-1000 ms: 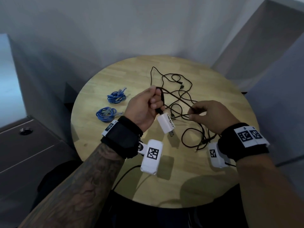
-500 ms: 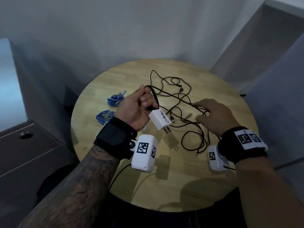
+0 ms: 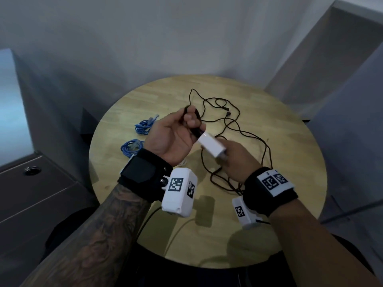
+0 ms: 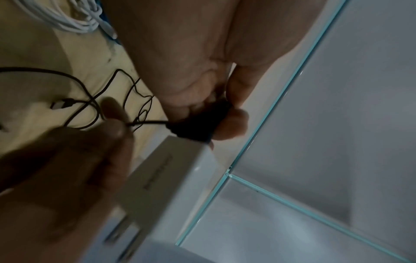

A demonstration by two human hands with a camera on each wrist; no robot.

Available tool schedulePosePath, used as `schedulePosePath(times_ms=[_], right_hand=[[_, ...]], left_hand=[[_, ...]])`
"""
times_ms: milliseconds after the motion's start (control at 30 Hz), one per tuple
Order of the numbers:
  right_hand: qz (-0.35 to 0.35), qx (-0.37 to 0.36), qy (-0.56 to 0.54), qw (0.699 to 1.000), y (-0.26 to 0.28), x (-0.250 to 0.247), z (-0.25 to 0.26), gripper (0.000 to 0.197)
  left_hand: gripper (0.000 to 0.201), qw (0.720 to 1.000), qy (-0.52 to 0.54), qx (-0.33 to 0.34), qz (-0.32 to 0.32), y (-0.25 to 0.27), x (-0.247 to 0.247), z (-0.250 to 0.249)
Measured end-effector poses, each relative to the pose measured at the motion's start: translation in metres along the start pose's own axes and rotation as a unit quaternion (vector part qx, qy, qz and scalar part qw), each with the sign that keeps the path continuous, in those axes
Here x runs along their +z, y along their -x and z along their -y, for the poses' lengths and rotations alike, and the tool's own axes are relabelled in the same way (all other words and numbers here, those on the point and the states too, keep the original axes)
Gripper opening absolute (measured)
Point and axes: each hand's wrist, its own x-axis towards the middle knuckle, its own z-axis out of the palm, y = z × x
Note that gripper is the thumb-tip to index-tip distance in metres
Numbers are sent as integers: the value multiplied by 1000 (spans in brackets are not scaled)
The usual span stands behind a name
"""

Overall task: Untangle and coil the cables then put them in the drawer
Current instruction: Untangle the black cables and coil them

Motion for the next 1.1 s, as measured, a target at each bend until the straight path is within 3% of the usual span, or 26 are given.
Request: schedulePosePath(times_ms=[133,267,333,400,433,533,600,633,667,767,800,900,1033,1100], right_hand=[[105,-6,122,987,10,3,8,31],[78,-38,152,985,15,-7,17,27],[-5,-90,163,982,19,-13,22,23],[-122,-151,144,970,20,-21,24,20],[-167,-168,136,962,20,-24,23,18],[-239,-189,143,942,15,-32,18,14],[-250,-177,135,942,13,-35,12,17],[-241,-162,128,948,12,-37,9,21],[-225,-139,127,956,10,-39,6,26],[-163,-43,177,970,5,-48,-10,31],[-146,-10,190,971,3,-51,-19,31],[-115,57,162,978,0,-56,-36,31],[-151,-23,213,965,-6,-45,-33,16],[-186,-56,183,964,-5,-40,-25,8]], left_hand=[[23,991,-18,124,-35,-9,-9,-8],[18,951,-164,232,-122,-15,-20,1],[18,890,-350,257,-141,-13,-18,9],[20,807,-530,240,-102,-9,-14,15],[23,782,-583,212,-63,-6,-10,18],[34,729,-668,144,41,2,-4,26],[34,713,-686,144,33,4,-4,27],[34,723,-675,146,9,3,-4,27],[34,756,-639,140,-25,2,-4,25],[29,908,-384,118,-121,0,-4,11],[29,934,-308,115,-140,-1,-4,3],[32,946,-258,122,-153,0,-8,-14],[33,946,-280,103,-128,3,-6,-10],[33,955,-264,70,-113,3,-4,-5]])
